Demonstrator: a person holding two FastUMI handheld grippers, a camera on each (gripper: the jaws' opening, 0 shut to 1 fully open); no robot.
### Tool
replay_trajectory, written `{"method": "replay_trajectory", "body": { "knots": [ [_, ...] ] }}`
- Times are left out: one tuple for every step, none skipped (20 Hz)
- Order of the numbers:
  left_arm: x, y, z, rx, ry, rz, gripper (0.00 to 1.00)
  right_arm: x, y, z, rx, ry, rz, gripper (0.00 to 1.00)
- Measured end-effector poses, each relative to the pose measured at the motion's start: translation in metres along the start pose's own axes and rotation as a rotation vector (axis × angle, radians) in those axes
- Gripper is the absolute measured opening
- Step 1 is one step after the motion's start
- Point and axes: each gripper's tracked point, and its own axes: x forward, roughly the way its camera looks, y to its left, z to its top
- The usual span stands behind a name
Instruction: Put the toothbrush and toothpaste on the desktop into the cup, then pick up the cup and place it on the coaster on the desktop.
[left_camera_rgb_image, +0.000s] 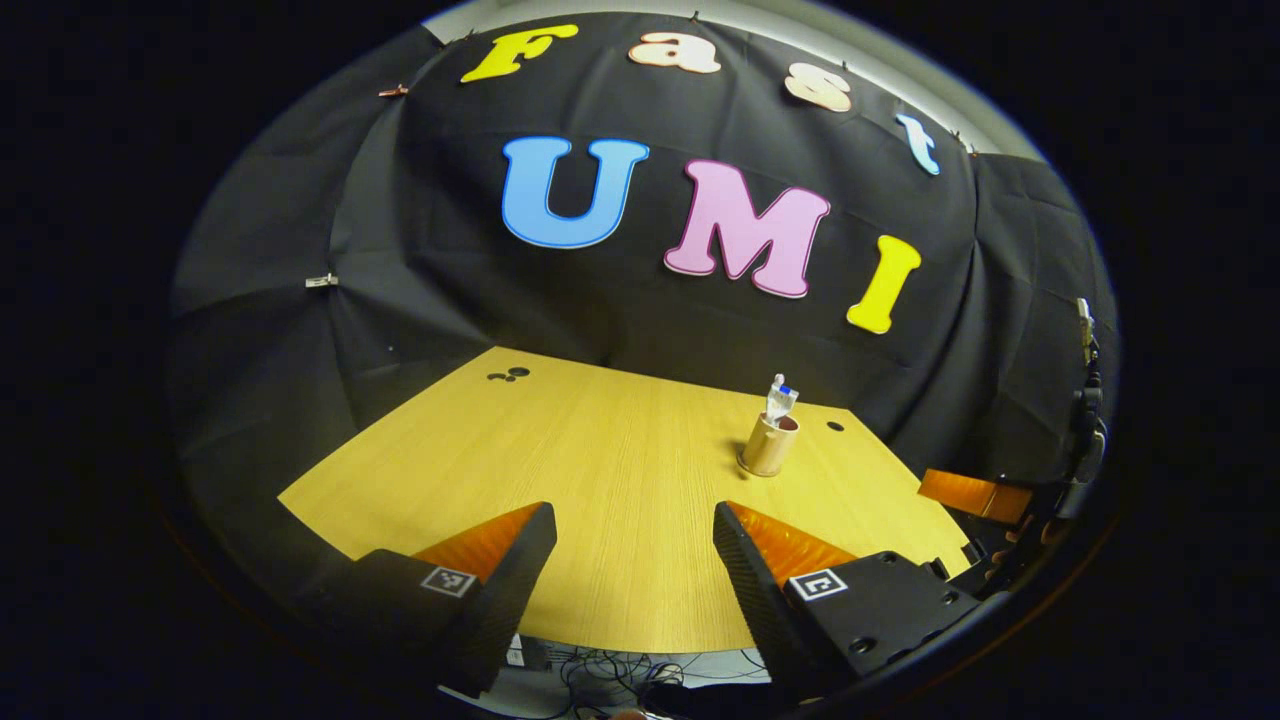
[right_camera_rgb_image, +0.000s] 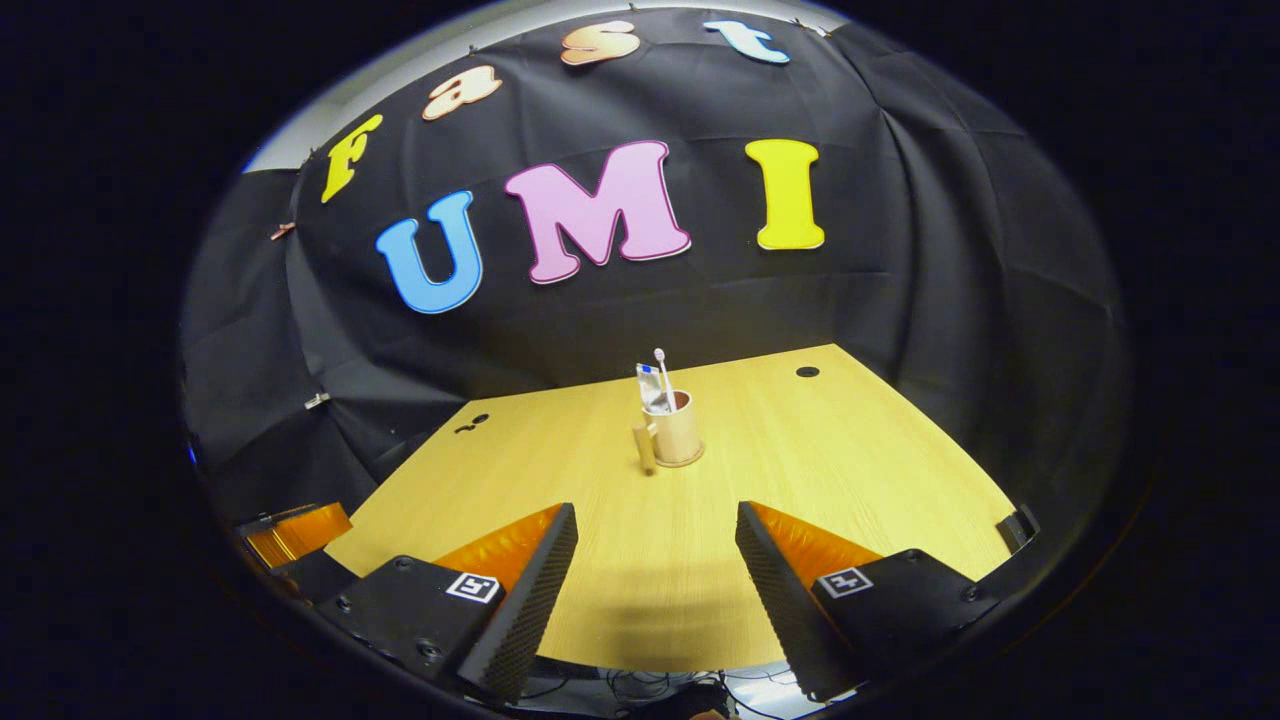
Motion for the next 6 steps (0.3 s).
{"method": "replay_trajectory", "body": {
  "knots": [
    [-0.007,-0.001,0.001,0.01,-0.005,-0.017,0.98,-0.006,0.008,-0.005,-0.006,0.01,0.018,0.98],
    [-0.012,-0.002,0.0,0.015,-0.012,-0.03,0.98,-0.012,0.013,-0.012,-0.017,0.022,0.031,0.98],
    [-0.015,-0.004,0.002,0.013,-0.016,-0.045,0.98,-0.018,0.015,-0.018,-0.029,0.034,0.036,0.98],
    [-0.017,-0.005,0.0,0.012,-0.016,-0.053,0.98,-0.026,0.017,-0.02,-0.036,0.036,0.042,0.98],
    [-0.02,-0.005,0.0,0.014,-0.015,-0.056,0.98,-0.03,0.02,-0.019,-0.041,0.033,0.049,0.98],
    [-0.021,-0.006,0.0,0.016,-0.016,-0.058,0.98,-0.036,0.02,-0.018,-0.048,0.024,0.05,0.98]
  ]
}}
